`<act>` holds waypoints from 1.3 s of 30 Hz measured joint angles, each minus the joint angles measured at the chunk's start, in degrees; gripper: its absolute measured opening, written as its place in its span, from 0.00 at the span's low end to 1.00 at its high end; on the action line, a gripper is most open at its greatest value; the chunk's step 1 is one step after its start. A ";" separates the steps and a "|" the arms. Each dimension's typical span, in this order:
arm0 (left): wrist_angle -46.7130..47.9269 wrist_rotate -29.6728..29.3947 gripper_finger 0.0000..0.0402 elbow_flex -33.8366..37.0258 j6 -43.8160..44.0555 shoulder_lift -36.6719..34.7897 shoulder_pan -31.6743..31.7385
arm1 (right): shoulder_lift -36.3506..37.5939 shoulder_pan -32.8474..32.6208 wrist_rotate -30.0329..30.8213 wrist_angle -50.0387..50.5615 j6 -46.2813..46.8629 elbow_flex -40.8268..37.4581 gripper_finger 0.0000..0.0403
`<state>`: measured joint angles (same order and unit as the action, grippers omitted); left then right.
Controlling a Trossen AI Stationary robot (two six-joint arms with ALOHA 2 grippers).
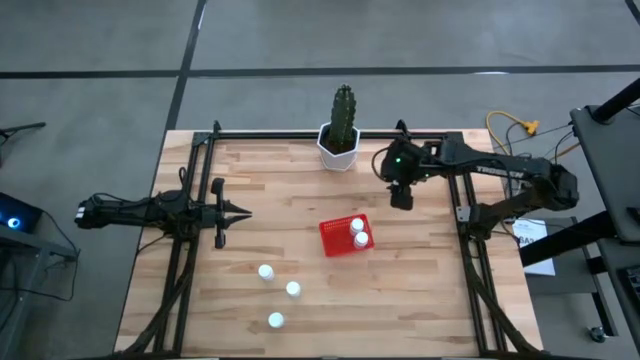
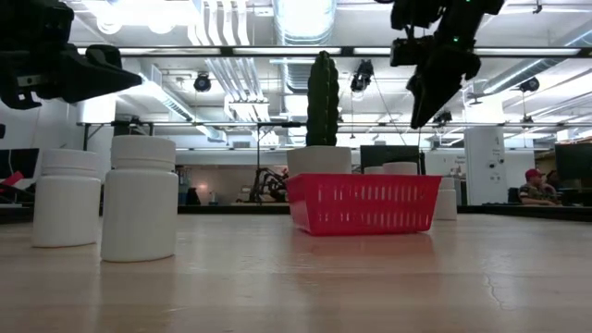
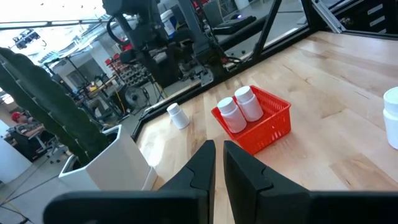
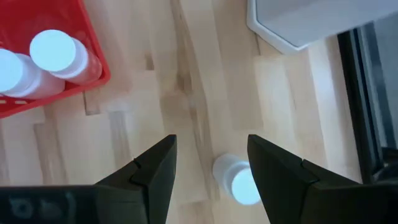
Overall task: Pick and place pill bottles into a basket
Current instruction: Put the white pill bottle into the red bin
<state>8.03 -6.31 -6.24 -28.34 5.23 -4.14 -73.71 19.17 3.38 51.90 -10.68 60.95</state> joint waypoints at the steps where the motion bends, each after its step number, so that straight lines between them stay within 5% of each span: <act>1: -0.02 0.00 0.04 0.00 0.00 -0.02 0.00 | 0.37 0.49 -0.04 0.06 0.00 -0.33 0.46; 24: -0.02 0.00 0.04 0.00 0.00 -0.02 0.00 | -4.14 10.82 -0.39 1.72 -4.53 -2.88 0.69; 39: -0.02 0.00 0.04 0.00 0.00 -0.02 0.00 | -7.19 11.92 -1.01 -2.13 -6.03 -6.51 0.69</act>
<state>8.00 -6.31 -6.24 -28.34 5.21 -4.14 -80.89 31.09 2.36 49.77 -16.71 54.43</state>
